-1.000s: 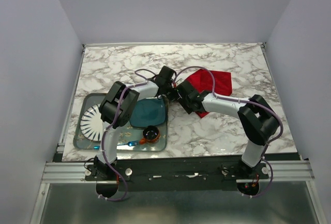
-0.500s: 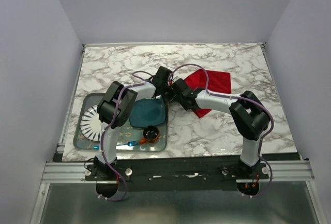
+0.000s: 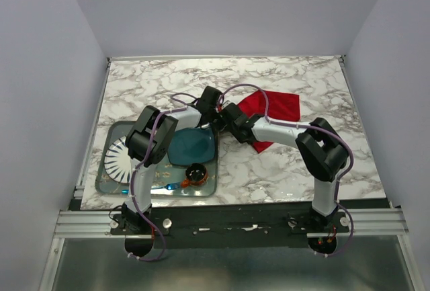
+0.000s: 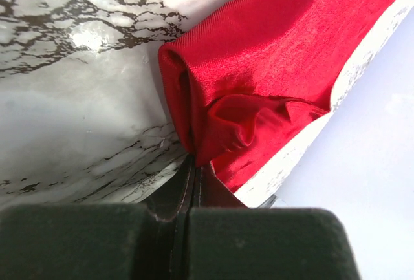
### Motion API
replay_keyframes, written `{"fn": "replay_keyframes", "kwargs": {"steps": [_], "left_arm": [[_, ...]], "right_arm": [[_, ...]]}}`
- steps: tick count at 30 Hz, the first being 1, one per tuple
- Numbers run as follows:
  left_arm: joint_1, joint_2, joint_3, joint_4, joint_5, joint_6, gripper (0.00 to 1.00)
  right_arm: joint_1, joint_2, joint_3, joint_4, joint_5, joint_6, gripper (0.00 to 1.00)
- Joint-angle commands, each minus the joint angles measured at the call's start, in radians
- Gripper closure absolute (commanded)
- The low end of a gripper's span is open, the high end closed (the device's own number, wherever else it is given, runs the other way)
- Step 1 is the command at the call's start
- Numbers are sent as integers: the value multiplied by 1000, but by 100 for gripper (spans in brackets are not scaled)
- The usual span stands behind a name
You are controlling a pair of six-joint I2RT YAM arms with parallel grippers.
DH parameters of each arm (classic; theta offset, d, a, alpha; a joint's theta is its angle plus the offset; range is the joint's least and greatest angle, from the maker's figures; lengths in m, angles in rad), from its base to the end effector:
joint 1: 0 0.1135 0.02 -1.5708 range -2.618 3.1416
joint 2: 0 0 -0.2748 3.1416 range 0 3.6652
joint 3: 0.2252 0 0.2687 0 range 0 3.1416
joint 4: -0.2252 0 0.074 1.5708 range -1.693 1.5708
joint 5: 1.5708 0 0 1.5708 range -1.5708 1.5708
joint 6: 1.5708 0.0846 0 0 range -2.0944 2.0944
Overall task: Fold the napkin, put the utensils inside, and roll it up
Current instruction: Roll the napkin with the utensil
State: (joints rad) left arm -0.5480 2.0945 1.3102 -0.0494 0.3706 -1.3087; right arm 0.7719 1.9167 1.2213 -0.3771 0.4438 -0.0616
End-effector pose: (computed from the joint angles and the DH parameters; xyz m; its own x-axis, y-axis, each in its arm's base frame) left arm 0.4005 -0.2804 0.0958 -0.8335 -0.5460 0.0849 -0.4307 0.5459 -0.7187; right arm 0.3296 0.2701 0.1182 -0.5985 -0.6602 -0.4538 -0.5207 0.7511 -0.4059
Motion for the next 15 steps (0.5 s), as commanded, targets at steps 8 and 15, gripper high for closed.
{"fn": "replay_keyframes", "kwargs": {"steps": [8, 15], "left_arm": [[-1, -80, -26, 77, 1, 172, 70], [-3, -177, -25, 51, -67, 310, 48]], "right_arm": [[-150, -15, 40, -89, -502, -6, 99], [-304, 37, 87, -140, -836, -23, 99]]}}
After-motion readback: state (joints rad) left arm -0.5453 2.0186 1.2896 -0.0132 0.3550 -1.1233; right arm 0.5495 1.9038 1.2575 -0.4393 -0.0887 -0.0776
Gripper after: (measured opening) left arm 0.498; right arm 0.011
